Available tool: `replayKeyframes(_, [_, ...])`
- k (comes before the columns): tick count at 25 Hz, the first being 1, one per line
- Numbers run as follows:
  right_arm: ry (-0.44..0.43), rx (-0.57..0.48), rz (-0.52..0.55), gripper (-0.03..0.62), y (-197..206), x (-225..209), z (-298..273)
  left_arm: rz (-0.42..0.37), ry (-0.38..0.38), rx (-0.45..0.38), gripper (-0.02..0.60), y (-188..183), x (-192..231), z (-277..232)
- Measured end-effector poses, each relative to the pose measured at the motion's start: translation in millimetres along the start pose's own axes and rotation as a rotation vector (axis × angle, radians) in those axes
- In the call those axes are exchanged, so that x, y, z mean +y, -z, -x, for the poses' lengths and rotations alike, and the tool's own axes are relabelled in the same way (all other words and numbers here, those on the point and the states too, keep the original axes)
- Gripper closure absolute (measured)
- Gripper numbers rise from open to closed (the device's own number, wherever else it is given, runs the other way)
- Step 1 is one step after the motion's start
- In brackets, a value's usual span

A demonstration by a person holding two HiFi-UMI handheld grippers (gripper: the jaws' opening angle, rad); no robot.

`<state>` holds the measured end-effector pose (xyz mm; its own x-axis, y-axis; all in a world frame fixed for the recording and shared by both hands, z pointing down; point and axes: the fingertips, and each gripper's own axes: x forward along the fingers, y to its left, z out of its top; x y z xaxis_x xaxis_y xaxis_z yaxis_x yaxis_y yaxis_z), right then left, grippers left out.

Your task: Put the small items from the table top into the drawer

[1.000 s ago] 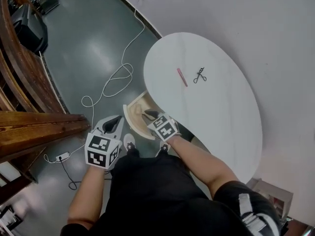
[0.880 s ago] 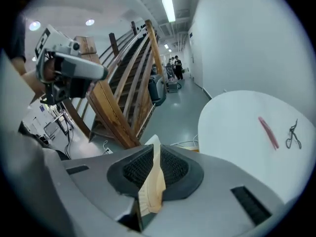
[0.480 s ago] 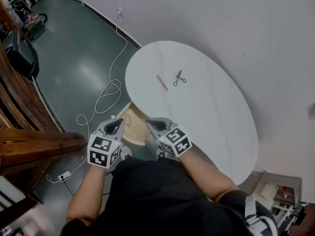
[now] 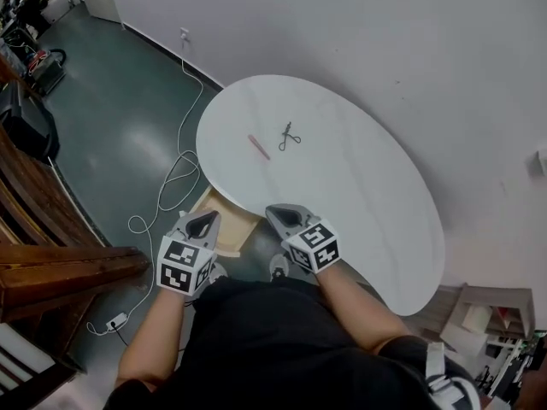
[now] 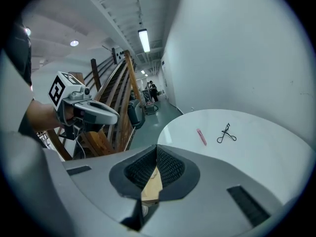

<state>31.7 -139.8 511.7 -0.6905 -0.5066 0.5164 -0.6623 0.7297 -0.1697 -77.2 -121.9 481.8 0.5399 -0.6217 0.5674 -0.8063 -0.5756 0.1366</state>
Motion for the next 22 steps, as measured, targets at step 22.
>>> replayKeyframes(22, [0.101, 0.199, 0.157, 0.568, 18, -140, -89, 0.120, -0.179, 0.022, 0.565, 7, 3, 12])
